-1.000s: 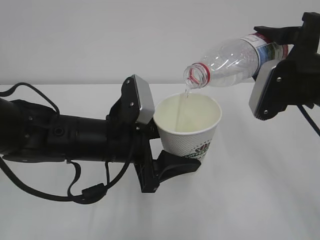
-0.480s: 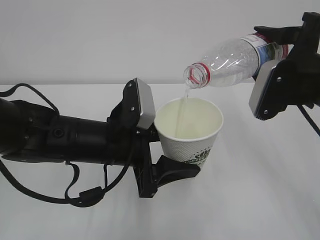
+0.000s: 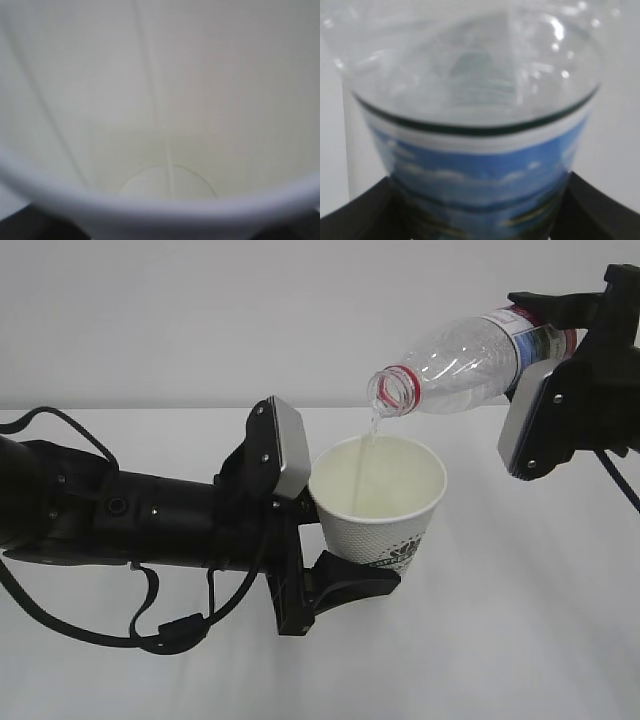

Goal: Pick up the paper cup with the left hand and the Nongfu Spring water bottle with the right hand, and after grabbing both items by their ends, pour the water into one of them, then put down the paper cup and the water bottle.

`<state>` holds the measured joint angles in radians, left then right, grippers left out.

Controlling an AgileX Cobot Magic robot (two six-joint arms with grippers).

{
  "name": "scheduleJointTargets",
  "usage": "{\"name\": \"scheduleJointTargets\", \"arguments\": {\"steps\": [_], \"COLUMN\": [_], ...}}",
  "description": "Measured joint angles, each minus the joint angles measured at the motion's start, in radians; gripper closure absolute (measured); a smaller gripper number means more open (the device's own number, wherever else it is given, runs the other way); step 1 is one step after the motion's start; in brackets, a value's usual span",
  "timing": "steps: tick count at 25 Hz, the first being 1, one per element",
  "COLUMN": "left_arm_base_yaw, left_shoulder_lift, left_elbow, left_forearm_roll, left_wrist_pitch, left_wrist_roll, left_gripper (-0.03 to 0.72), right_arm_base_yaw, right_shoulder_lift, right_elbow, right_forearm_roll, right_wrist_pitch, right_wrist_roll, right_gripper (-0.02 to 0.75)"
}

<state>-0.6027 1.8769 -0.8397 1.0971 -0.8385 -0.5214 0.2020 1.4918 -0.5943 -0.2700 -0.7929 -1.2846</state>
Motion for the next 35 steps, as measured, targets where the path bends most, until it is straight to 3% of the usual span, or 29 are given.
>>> {"name": "scheduleJointTargets", "arguments": {"steps": [35], "left_arm_base_yaw": [0.000], "left_shoulder_lift": [0.000], "left_elbow": [0.000], "left_forearm_roll": [0.001], "left_wrist_pitch": [0.000], "left_wrist_roll": [0.000], "left_gripper": [0.142], "right_arm_base_yaw": [0.000], "right_shoulder_lift": [0.000], "right_elbow": [0.000], "right_forearm_roll": [0.000], "right_wrist_pitch": [-0.002], "right_wrist_roll": [0.000], "right_gripper": [0.223]}}
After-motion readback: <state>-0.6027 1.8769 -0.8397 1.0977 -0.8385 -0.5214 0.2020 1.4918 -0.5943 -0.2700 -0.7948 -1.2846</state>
